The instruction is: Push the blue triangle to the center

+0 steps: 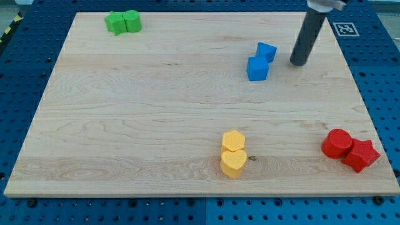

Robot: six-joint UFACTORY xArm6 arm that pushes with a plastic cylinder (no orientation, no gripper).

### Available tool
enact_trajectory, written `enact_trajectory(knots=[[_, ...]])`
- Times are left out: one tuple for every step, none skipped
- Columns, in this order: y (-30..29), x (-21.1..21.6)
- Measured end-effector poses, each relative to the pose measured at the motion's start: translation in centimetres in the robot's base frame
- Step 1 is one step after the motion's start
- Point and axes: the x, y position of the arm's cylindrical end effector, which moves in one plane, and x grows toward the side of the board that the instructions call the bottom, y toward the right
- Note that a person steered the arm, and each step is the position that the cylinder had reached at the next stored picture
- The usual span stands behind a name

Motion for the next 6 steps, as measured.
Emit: enact_trajectory(knots=[[-8.4, -1.8], [-17.1, -1.9], [-17.0, -2.0], [-12.6, -2.0], [-10.6, -1.2], [-13.1, 0.7]])
